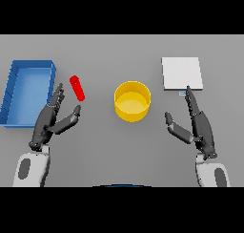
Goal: Pick up the red beaker and tilt it to pour out 1 green nut into yellow bowl. Pick up the yellow bowl and place it on the metallic measuring scale.
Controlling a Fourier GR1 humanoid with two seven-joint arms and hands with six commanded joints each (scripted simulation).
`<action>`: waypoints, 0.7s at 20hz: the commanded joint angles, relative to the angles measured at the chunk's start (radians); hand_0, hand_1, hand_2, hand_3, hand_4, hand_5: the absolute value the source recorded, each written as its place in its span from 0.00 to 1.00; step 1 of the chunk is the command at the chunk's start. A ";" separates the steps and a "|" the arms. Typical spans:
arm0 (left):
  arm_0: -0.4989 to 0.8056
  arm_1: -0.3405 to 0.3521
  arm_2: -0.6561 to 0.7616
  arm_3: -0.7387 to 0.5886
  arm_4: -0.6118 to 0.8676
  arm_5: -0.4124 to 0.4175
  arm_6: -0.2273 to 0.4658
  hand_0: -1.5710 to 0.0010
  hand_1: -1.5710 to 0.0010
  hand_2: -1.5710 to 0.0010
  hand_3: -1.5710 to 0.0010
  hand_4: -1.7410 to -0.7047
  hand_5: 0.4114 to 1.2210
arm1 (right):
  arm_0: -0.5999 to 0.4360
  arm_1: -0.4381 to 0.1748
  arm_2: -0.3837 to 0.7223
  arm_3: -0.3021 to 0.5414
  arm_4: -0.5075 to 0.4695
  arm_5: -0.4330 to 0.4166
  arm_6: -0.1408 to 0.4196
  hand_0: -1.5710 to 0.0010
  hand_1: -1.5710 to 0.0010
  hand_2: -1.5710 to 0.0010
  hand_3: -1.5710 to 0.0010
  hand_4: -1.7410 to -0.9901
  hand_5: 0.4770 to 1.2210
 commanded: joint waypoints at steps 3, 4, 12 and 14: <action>-0.088 -0.009 0.019 0.098 0.001 0.001 -0.009 1.00 1.00 1.00 1.00 0.36 0.40 | -0.003 -0.002 -0.009 0.012 -0.006 -0.001 -0.004 1.00 1.00 1.00 1.00 0.59 0.27; -0.101 -0.007 0.018 0.127 -0.010 0.002 -0.023 1.00 1.00 1.00 1.00 0.35 0.40 | -0.008 -0.004 -0.018 0.021 -0.012 -0.003 -0.007 1.00 1.00 1.00 1.00 0.58 0.27; -0.271 -0.016 0.089 0.401 -0.013 0.028 -0.083 1.00 1.00 1.00 1.00 0.39 0.38 | 0.003 -0.008 -0.026 -0.013 -0.029 0.002 0.006 1.00 1.00 1.00 1.00 0.53 0.28; -0.304 -0.018 0.097 0.444 -0.008 0.022 -0.090 1.00 1.00 1.00 1.00 0.40 0.37 | 0.000 -0.014 -0.033 -0.008 -0.037 0.005 0.022 1.00 1.00 1.00 1.00 0.54 0.28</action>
